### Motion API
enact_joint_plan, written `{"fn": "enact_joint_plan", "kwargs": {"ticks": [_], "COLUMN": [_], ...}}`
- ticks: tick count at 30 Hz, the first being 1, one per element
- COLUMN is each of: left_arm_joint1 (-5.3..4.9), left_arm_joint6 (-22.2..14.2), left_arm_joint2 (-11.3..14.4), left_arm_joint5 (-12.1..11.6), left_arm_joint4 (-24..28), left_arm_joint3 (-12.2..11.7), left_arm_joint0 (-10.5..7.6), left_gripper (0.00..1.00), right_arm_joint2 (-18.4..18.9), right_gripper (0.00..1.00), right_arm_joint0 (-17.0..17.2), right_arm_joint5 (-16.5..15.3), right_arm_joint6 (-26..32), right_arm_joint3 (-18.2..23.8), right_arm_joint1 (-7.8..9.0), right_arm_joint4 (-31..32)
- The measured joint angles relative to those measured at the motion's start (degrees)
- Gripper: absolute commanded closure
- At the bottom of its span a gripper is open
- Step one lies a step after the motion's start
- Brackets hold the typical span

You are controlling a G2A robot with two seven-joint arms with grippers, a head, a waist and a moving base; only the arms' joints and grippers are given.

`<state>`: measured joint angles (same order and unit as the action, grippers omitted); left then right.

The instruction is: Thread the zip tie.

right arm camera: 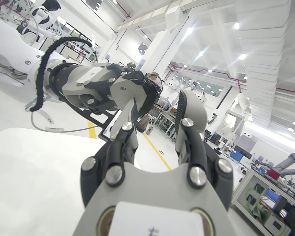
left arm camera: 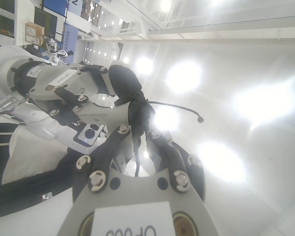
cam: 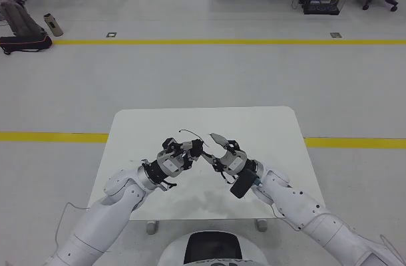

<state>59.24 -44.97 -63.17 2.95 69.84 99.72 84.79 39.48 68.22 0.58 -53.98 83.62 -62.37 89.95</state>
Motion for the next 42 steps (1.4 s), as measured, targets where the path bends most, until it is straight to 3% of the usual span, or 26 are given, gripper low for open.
{"fn": "enact_joint_plan", "kwargs": {"ticks": [12, 38, 42], "left_arm_joint1": [0.00, 0.00, 0.00], "left_arm_joint6": [0.0, 0.0, 0.0], "left_arm_joint2": [0.0, 0.0, 0.0], "left_arm_joint5": [0.0, 0.0, 0.0], "left_arm_joint4": [0.0, 0.0, 0.0], "left_arm_joint3": [0.0, 0.0, 0.0], "left_arm_joint0": [0.00, 0.00, 0.00], "left_gripper": [1.00, 1.00, 1.00], "right_arm_joint2": [-0.3, -0.1, -0.1], "right_gripper": [0.85, 0.89, 0.94], "right_arm_joint0": [-0.3, -0.9, -1.0], "right_arm_joint5": [-0.2, -1.1, -1.2], "right_arm_joint6": [0.4, 0.1, 0.0], "right_arm_joint3": [0.1, -1.3, -1.4], "right_arm_joint1": [0.21, -0.54, -0.62], "right_arm_joint4": [0.0, 0.0, 0.0]}}
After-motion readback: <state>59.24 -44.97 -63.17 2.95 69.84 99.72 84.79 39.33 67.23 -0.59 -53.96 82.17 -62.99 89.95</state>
